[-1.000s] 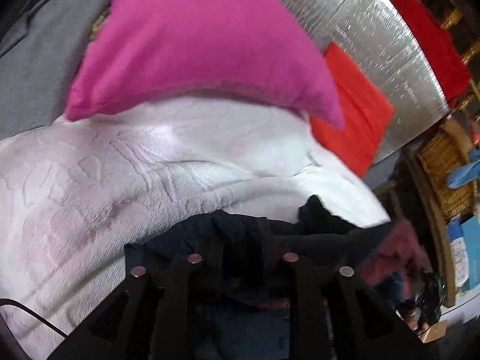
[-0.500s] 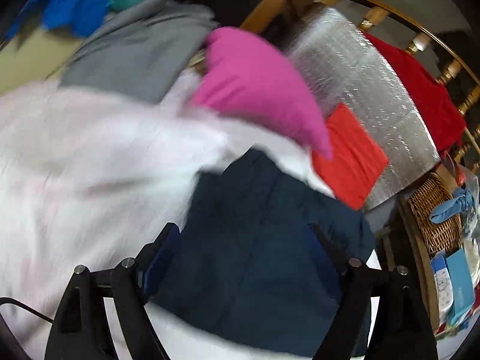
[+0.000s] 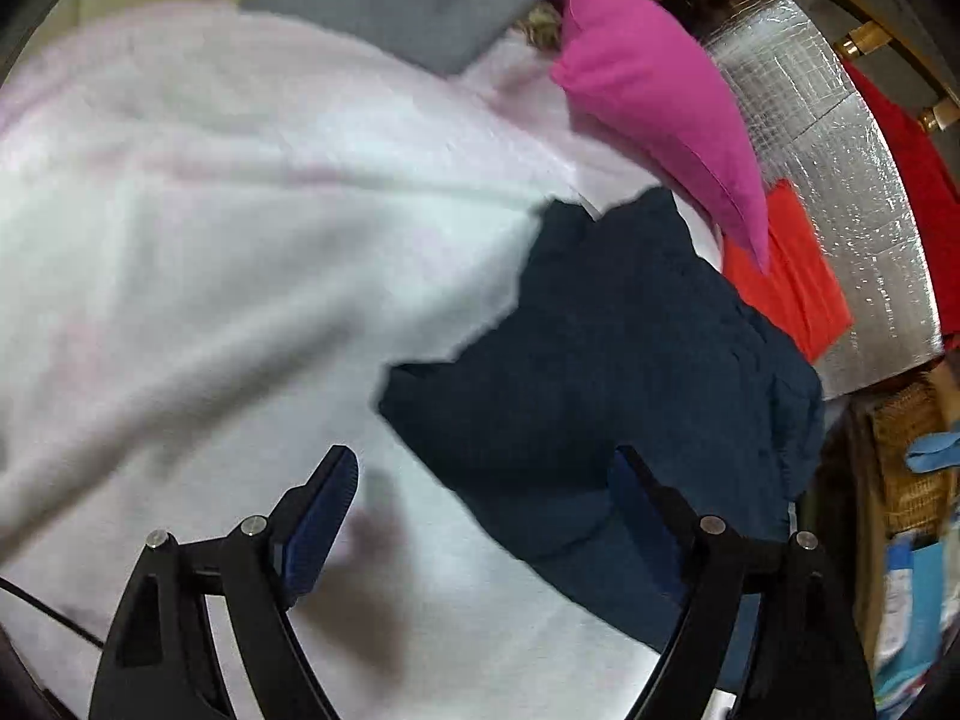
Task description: Fold large clothes
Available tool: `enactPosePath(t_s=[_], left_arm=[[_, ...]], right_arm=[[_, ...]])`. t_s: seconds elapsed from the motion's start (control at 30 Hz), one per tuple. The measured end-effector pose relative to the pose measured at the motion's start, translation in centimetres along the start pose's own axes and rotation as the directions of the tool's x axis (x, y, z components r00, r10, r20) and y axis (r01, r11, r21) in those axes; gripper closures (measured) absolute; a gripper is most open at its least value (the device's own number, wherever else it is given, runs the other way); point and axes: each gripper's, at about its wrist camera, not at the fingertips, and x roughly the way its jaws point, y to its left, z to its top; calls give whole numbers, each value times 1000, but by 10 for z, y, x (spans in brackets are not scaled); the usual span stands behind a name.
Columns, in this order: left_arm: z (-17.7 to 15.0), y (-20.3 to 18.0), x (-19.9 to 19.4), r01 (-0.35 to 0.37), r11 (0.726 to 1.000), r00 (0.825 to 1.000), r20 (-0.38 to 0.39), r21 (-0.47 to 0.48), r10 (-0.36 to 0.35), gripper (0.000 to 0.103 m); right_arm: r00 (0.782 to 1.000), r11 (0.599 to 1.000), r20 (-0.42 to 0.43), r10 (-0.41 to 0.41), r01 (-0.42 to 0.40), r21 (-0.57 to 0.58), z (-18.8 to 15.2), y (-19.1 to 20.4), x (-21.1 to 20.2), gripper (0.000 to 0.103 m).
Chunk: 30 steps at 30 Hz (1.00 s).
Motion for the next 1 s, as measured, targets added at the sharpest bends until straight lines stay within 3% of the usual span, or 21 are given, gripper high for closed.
enactPosePath(t_s=[0.2, 0.47, 0.53, 0.57, 0.7, 0.8, 1.0], left_arm=[[8, -5, 13, 43, 998, 999, 12, -45, -43, 18], [14, -2, 23, 75, 993, 997, 12, -92, -74, 22], [16, -2, 23, 74, 993, 997, 16, -88, -72, 31], [16, -2, 23, 79, 993, 997, 19, -84, -78, 38], [16, -6, 13, 74, 996, 996, 54, -43, -72, 68], [15, -13, 3, 55, 998, 994, 90, -5, -54, 82], [5, -17, -23, 33, 998, 994, 103, 51, -38, 86]], right_arm=[[1000, 992, -16, 14, -12, 126, 12, -24, 33, 10], [997, 999, 73, -10, 8, 31, 28, -11, 57, 11], [994, 999, 94, -48, 50, -15, 28, -7, 62, 25], [992, 996, 95, -82, 86, -35, 27, -6, 66, 43], [988, 987, 102, -118, 129, -100, 24, 3, 67, 63], [980, 966, 138, -144, 170, -195, 16, 26, 56, 70], [980, 952, 117, -162, 187, -241, 0, 36, 30, 72]])
